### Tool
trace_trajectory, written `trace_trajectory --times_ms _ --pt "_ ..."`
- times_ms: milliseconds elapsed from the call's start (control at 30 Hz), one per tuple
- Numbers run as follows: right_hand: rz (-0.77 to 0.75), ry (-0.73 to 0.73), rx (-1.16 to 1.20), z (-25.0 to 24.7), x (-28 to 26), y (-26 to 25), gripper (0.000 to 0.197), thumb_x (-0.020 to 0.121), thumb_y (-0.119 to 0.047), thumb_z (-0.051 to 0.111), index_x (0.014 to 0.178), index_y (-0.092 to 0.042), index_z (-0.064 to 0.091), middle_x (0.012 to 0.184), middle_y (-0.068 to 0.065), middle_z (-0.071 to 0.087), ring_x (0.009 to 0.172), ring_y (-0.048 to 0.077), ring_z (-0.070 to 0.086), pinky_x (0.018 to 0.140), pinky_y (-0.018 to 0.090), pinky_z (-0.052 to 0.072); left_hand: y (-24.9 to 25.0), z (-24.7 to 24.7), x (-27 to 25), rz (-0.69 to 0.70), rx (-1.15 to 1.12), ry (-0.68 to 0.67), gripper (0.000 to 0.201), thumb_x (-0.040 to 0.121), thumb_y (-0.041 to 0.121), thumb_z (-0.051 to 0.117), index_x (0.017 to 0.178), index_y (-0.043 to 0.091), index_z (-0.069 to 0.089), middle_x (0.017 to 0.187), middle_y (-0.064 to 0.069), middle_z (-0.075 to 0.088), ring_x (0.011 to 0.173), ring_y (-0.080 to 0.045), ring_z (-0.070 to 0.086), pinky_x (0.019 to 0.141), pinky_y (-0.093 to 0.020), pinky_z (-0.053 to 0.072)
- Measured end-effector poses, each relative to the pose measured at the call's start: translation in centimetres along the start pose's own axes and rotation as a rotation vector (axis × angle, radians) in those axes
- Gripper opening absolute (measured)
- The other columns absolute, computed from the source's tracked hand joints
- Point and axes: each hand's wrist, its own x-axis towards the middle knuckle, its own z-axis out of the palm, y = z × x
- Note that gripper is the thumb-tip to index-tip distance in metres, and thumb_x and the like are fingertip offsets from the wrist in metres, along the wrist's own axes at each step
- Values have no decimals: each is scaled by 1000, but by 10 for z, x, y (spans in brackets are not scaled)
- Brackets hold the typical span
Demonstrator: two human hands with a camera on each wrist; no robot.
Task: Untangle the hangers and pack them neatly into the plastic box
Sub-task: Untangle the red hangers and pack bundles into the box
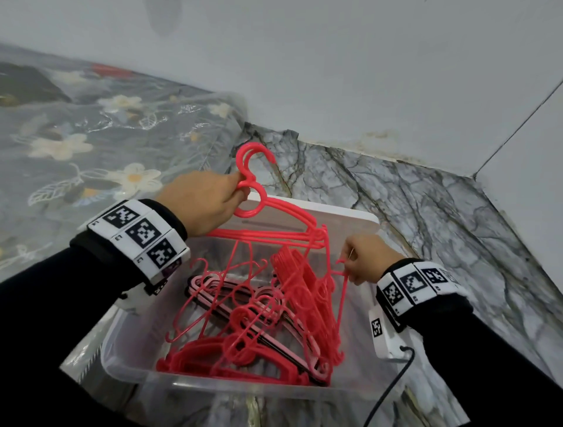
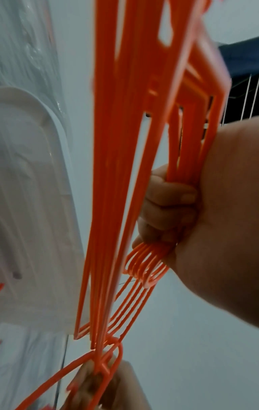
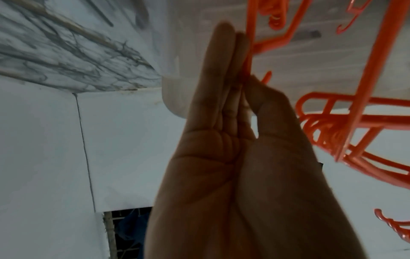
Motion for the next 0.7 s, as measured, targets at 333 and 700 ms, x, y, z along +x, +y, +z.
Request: trace_trajectory --times_ms 333,700 --pt "-137 181 255 -4 -1 -22 32 94 -37 52 85 -7 59 87 14 69 84 28 65 78 44 52 -1 8 0 -65 73 35 34 97 44 30 108 20 51 88 -12 65 80 -37 61 61 -34 36" --pt "-197 411 115 1 -3 -28 2 86 -9 57 87 -10 55 83 10 65 81 25 59 73 33 45 7 7 5 -99 -67 -22 34 101 39 31 105 9 47 87 -18 64 79 -38 59 67 -41 44"
